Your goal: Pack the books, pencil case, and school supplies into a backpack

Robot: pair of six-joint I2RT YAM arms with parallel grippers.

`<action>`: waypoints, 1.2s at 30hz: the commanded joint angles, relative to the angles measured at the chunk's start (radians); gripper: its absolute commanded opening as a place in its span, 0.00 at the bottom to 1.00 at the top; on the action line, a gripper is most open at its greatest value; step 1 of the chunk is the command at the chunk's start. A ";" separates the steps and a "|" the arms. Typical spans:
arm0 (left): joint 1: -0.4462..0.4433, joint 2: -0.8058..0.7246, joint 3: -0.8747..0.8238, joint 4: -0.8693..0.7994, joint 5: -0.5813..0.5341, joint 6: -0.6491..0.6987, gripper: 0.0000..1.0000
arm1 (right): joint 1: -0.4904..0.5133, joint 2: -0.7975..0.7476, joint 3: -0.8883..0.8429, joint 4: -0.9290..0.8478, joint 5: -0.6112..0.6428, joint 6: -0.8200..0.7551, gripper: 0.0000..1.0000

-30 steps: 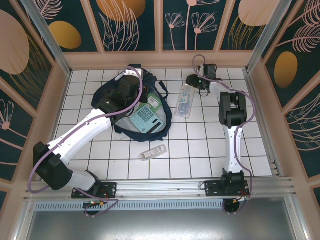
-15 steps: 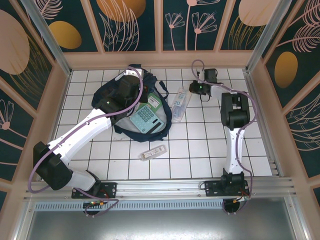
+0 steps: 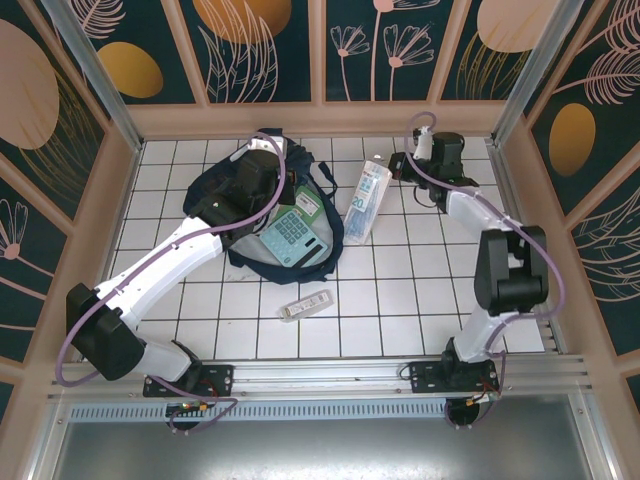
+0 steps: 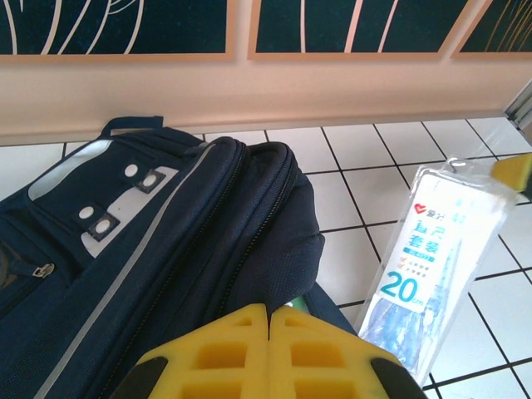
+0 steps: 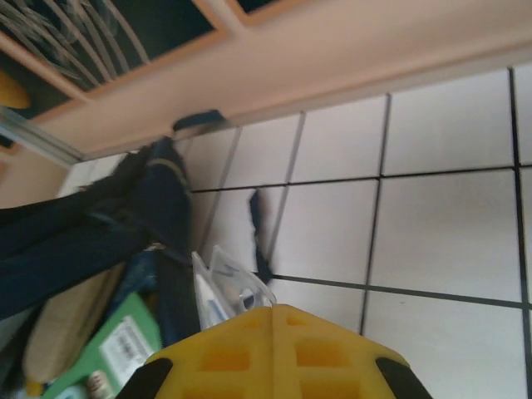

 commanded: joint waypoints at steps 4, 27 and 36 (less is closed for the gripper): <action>-0.005 -0.036 0.068 0.073 -0.020 0.003 0.00 | 0.049 -0.195 -0.054 0.053 -0.061 0.021 0.00; -0.004 -0.042 0.136 0.057 -0.051 0.016 0.00 | 0.320 -0.222 -0.061 0.191 -0.260 0.128 0.00; -0.003 -0.037 0.148 0.044 -0.041 0.012 0.00 | 0.423 0.085 0.028 0.364 -0.274 0.212 0.00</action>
